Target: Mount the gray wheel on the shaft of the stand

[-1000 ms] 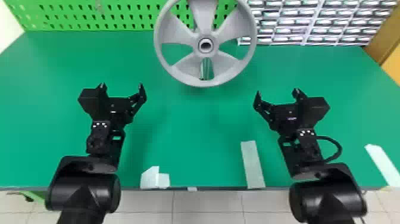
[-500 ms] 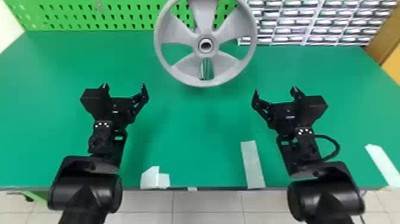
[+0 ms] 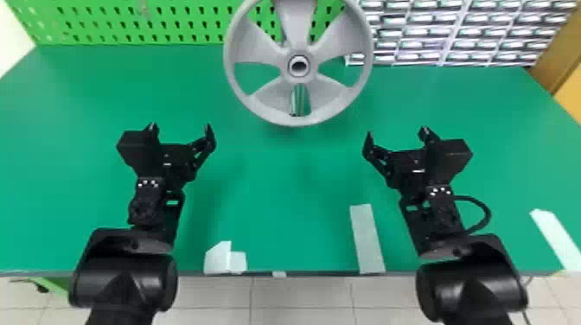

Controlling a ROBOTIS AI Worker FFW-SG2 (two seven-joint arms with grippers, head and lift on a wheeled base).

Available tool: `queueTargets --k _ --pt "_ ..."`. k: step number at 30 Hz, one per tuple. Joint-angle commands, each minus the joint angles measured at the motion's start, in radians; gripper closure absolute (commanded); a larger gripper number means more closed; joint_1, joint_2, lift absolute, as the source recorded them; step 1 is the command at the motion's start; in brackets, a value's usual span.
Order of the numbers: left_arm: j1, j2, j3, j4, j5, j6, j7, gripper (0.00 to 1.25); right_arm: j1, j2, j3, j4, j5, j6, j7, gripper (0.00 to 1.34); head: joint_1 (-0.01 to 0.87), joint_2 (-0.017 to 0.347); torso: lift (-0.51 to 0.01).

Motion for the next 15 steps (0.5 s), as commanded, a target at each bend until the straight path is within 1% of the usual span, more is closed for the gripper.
queueTargets --k 1,15 --pt "0.002 0.0 0.0 0.0 0.0 -0.002 0.0 0.13 0.0 -0.004 0.002 0.003 0.0 0.0 0.001 0.11 0.865 0.052 -0.101" --pt "0.002 0.0 0.003 0.0 0.0 -0.017 0.0 0.14 -0.015 -0.001 0.014 0.003 0.0 -0.005 -0.001 0.11 0.865 0.052 -0.101"
